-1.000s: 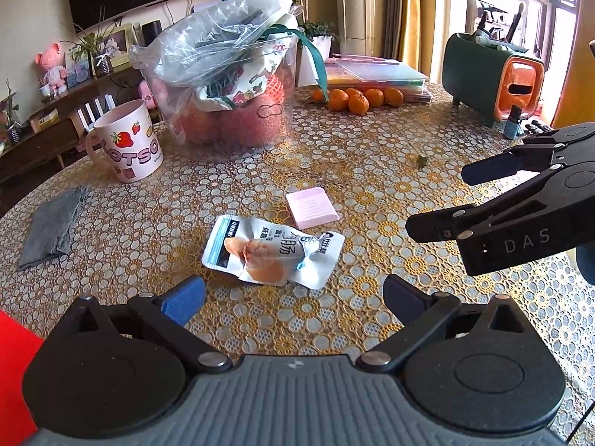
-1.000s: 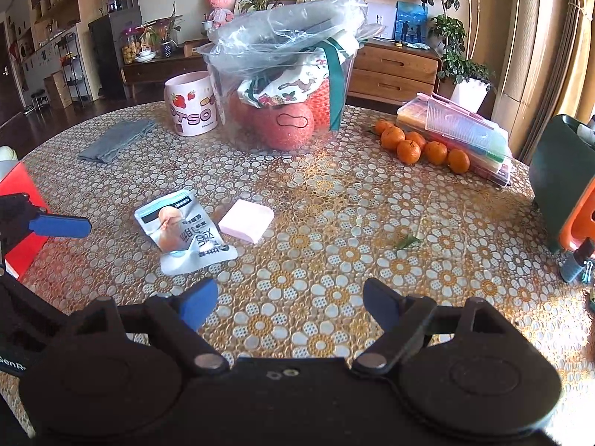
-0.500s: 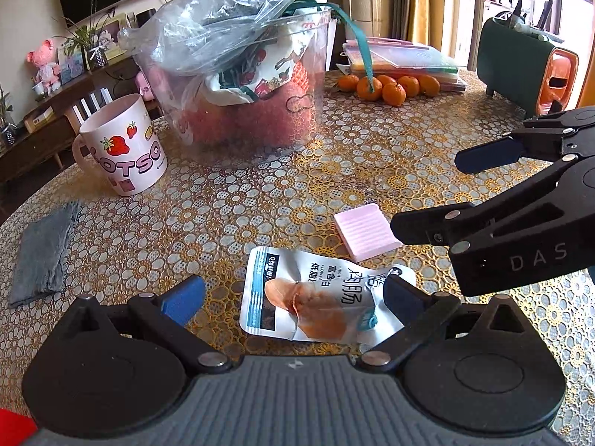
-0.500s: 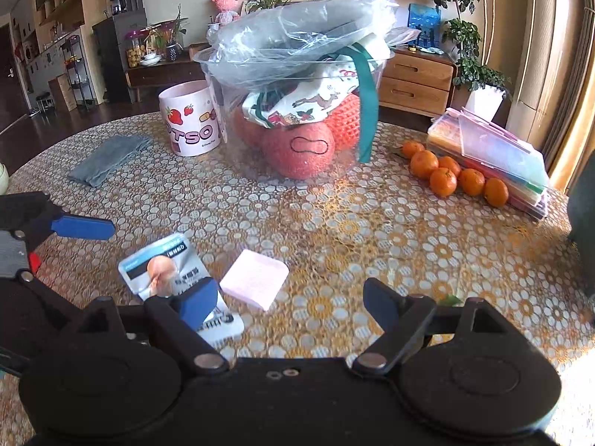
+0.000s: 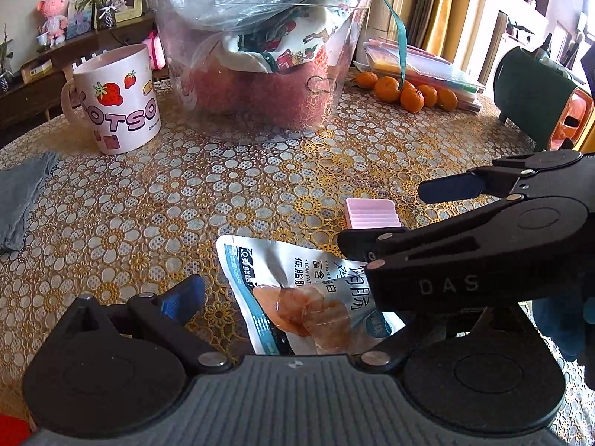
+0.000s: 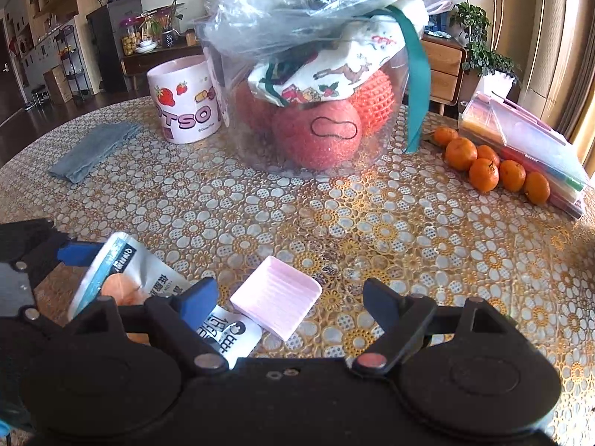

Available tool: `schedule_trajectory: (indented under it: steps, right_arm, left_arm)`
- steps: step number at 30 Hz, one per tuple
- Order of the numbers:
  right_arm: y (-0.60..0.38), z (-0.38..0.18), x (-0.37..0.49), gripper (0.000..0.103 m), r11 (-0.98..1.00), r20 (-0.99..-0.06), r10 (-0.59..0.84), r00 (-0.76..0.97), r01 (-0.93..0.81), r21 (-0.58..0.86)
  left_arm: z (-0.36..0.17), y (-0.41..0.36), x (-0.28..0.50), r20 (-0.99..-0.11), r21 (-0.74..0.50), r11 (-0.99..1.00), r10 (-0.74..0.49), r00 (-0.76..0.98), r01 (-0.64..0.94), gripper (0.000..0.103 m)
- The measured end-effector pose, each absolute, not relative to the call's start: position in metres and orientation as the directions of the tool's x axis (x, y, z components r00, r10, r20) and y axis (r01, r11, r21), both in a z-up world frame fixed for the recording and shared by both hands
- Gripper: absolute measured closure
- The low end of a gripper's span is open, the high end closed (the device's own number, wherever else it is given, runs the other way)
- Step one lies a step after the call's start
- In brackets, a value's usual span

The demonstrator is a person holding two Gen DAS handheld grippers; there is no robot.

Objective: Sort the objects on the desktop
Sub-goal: 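Approach the white-blue snack packet with left gripper while right gripper approaches pink sticky pad, then grasp the snack packet with left gripper while right gripper grasps the pink pad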

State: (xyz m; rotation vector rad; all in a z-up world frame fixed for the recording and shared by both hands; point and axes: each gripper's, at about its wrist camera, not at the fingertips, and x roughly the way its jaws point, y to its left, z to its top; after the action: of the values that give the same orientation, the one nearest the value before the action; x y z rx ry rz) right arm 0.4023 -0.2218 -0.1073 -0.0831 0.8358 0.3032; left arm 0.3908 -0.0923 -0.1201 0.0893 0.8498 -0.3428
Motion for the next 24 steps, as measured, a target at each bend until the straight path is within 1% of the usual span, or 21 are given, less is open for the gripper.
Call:
schedule_trajectory:
  steps: [3,6,8,9,11,12,13,14,15,17,20,24]
  right_arm:
    - [-0.219,-0.114,0.407,0.021,0.957,-0.752,0.217,0.623,-0.288,0.038]
    - [-0.215,-0.116,0.407,0.021,0.960,-0.747,0.198,0.635,-0.279,0.017]
    - [-0.213,-0.116,0.407,0.024,0.959,-0.745,0.194,0.638,-0.283,0.008]
    - [-0.213,-0.116,0.407,0.024,0.959,-0.744,0.194,0.640,-0.283,0.007]
    - [-0.212,-0.116,0.406,0.027,0.959,-0.740,0.196,0.643,-0.284,0.008]
    - [-0.211,-0.116,0.405,0.034,0.957,-0.739,0.200,0.644,-0.289,0.007]
    - [-0.209,-0.114,0.404,0.043,0.954,-0.737,0.206,0.644,-0.298,0.007]
    - [-0.208,-0.114,0.404,0.046,0.953,-0.737,0.208,0.643,-0.303,0.005]
    - [-0.207,-0.113,0.404,0.047,0.953,-0.739,0.206,0.641,-0.302,0.004]
    - [-0.208,-0.113,0.403,0.047,0.954,-0.740,0.205,0.641,-0.300,0.004]
    - [-0.209,-0.112,0.401,0.048,0.956,-0.739,0.194,0.645,-0.294,-0.006]
    - [-0.220,-0.109,0.398,0.048,0.963,-0.741,0.184,0.645,-0.268,0.006]
  left_arm:
    - [-0.121,-0.093,0.389,-0.742,-0.055,0.942,-0.261,0.618,0.332,0.000]
    - [-0.121,-0.093,0.389,-0.740,-0.055,0.941,-0.262,0.619,0.333,0.000]
    - [-0.121,-0.093,0.389,-0.740,-0.056,0.942,-0.262,0.619,0.332,0.000]
    - [-0.121,-0.093,0.389,-0.741,-0.056,0.942,-0.261,0.619,0.331,0.001]
    - [-0.119,-0.094,0.388,-0.738,-0.059,0.941,-0.267,0.619,0.334,0.005]
    - [-0.118,-0.095,0.386,-0.736,-0.062,0.938,-0.274,0.620,0.341,0.012]
    - [-0.117,-0.096,0.385,-0.732,-0.066,0.935,-0.283,0.620,0.349,0.022]
    - [-0.116,-0.097,0.383,-0.728,-0.074,0.930,-0.296,0.618,0.359,0.028]
    - [-0.115,-0.100,0.379,-0.724,-0.080,0.925,-0.311,0.616,0.372,0.040]
    - [-0.114,-0.104,0.377,-0.726,-0.062,0.928,-0.294,0.622,0.366,0.040]
    - [-0.114,-0.103,0.375,-0.728,-0.086,0.931,-0.302,0.615,0.355,0.045]
    - [-0.110,-0.104,0.369,-0.720,-0.111,0.929,-0.320,0.616,0.352,0.057]
